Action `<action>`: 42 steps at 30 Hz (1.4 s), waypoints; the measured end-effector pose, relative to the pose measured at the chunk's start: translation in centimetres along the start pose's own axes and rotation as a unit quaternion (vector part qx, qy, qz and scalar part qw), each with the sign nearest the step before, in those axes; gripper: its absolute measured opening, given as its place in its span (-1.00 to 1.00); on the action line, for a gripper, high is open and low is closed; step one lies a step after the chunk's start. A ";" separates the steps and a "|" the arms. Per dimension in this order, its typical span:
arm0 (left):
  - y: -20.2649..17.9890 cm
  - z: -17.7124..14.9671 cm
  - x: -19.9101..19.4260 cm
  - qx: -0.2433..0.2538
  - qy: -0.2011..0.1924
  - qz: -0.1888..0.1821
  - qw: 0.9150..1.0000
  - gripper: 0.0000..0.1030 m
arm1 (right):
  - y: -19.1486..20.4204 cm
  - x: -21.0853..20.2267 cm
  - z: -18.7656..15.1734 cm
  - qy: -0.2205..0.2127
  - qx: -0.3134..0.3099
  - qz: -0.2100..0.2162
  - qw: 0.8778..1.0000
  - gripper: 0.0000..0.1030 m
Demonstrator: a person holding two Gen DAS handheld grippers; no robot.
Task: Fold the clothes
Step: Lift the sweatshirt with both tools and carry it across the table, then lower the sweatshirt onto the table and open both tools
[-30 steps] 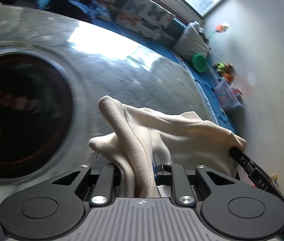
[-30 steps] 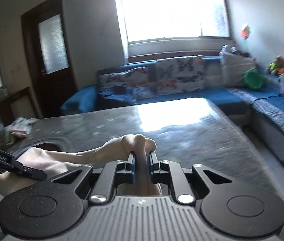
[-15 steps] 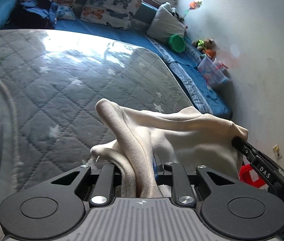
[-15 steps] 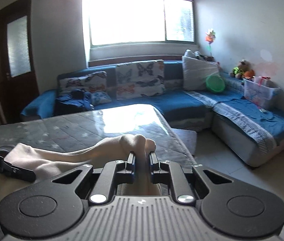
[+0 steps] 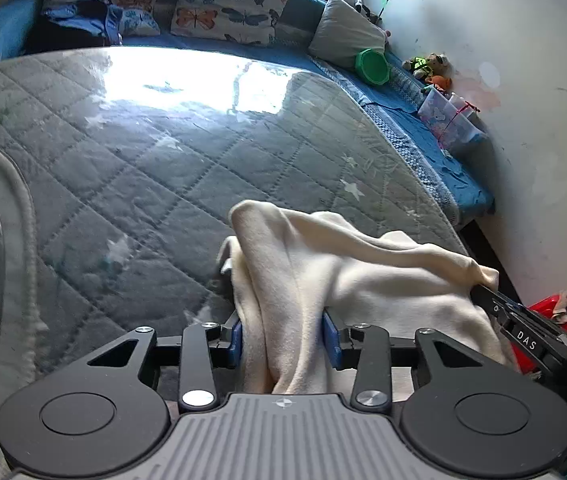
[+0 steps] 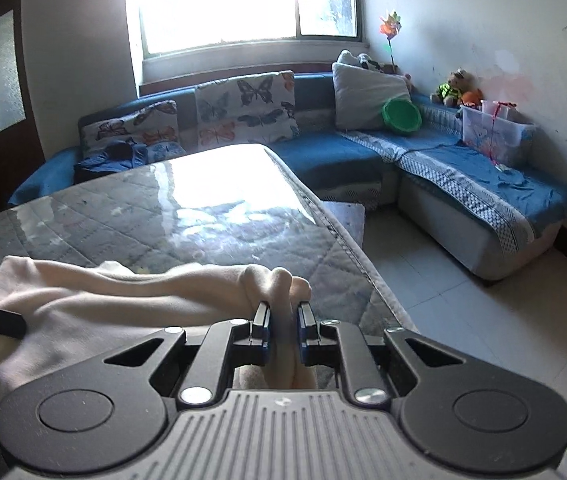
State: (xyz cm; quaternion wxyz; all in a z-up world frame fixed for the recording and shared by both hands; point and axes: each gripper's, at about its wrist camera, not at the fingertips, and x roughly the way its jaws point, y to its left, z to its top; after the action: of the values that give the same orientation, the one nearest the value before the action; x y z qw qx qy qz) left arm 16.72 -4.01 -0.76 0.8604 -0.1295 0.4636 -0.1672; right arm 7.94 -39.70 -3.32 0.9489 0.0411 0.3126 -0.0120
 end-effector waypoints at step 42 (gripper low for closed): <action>0.4 2.5 0.8 0.009 -0.044 0.058 0.997 0.26 | 6.8 3.9 0.6 0.004 -0.049 0.024 0.998 0.34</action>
State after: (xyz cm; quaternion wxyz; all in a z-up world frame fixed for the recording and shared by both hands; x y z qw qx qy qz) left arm 19.33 -3.84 -0.12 0.8895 -0.1021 0.4304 -0.1147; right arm 11.77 -32.96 -4.68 0.9487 0.0020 0.3151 0.0265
